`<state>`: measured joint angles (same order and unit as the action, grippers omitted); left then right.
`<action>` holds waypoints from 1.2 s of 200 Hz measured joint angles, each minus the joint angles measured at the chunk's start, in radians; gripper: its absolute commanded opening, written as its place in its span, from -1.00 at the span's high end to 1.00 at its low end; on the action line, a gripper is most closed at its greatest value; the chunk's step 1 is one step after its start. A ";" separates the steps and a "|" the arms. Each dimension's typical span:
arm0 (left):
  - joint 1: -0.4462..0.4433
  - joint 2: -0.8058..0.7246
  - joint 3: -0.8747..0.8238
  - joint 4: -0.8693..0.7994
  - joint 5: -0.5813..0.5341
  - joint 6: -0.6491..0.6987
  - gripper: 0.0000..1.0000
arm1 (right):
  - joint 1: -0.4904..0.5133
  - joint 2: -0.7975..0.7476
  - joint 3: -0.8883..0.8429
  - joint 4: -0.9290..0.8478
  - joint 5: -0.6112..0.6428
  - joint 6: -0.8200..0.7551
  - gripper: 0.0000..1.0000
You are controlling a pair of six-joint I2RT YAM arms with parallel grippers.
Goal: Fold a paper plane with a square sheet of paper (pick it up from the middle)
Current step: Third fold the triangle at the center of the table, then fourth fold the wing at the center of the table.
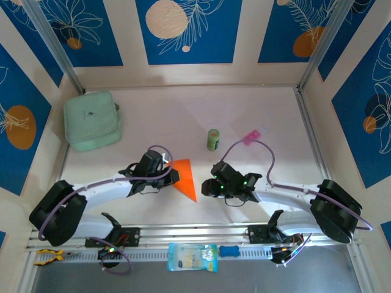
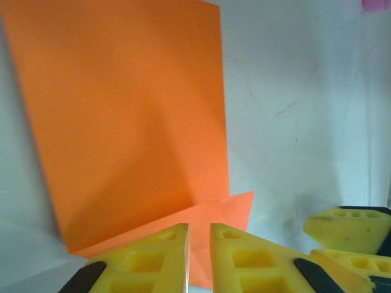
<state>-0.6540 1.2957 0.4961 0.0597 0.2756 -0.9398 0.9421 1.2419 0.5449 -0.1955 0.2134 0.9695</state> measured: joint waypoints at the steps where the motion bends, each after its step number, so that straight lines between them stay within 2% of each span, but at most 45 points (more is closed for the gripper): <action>1: 0.003 -0.003 0.000 -0.002 0.000 0.002 0.62 | 0.001 0.000 0.001 0.000 0.002 -0.001 -0.02; 60: 0.129 -0.103 -0.054 -0.050 0.023 0.033 0.45 | 0.125 0.095 0.102 0.022 0.105 -0.123 -0.02; 120: 0.188 -0.111 -0.095 -0.053 0.089 0.041 0.39 | 0.058 0.240 0.192 0.026 0.040 -0.114 0.03; 240: 0.196 -0.080 -0.114 -0.014 0.171 0.037 0.33 | -0.010 0.367 0.217 0.108 -0.090 -0.125 0.30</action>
<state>-0.4580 1.2152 0.3817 0.0460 0.4461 -0.9028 0.9321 1.6089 0.7620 -0.0875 0.1234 0.8444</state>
